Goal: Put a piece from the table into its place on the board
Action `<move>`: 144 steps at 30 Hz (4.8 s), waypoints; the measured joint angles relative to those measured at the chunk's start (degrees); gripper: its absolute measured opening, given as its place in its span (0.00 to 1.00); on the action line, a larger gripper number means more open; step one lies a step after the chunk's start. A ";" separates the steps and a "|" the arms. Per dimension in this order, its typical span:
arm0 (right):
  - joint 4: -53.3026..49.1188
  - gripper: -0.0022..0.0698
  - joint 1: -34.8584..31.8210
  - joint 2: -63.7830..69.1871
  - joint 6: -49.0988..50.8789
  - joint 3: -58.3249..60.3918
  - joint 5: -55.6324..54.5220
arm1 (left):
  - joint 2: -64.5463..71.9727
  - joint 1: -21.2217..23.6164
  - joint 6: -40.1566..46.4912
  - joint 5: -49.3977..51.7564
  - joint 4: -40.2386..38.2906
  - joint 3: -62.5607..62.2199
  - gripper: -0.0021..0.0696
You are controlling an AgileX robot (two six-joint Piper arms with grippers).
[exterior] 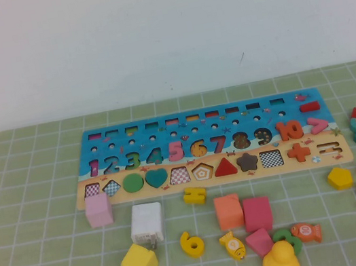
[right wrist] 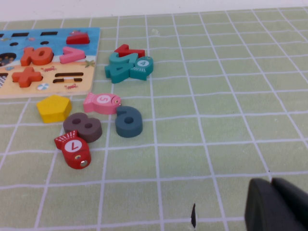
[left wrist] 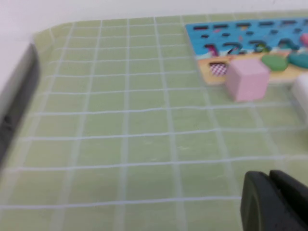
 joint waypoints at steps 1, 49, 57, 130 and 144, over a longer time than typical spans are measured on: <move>0.00 0.03 0.00 0.00 0.00 0.00 0.00 | 0.00 0.00 -0.31 -0.33 -1.93 0.00 0.03; 0.00 0.03 0.00 0.00 0.00 0.00 0.00 | 68.36 -20.02 25.82 38.18 -5.72 -61.69 0.03; 0.00 0.03 0.00 0.00 0.00 0.00 0.00 | 82.91 -32.20 15.40 38.18 3.69 -70.43 0.03; 0.00 0.03 0.00 0.00 0.00 0.00 0.00 | 110.89 -32.36 9.11 34.57 5.79 -79.83 0.52; 0.00 0.03 0.00 0.00 0.00 0.00 0.00 | 110.93 -32.36 16.29 40.43 12.75 -100.09 0.52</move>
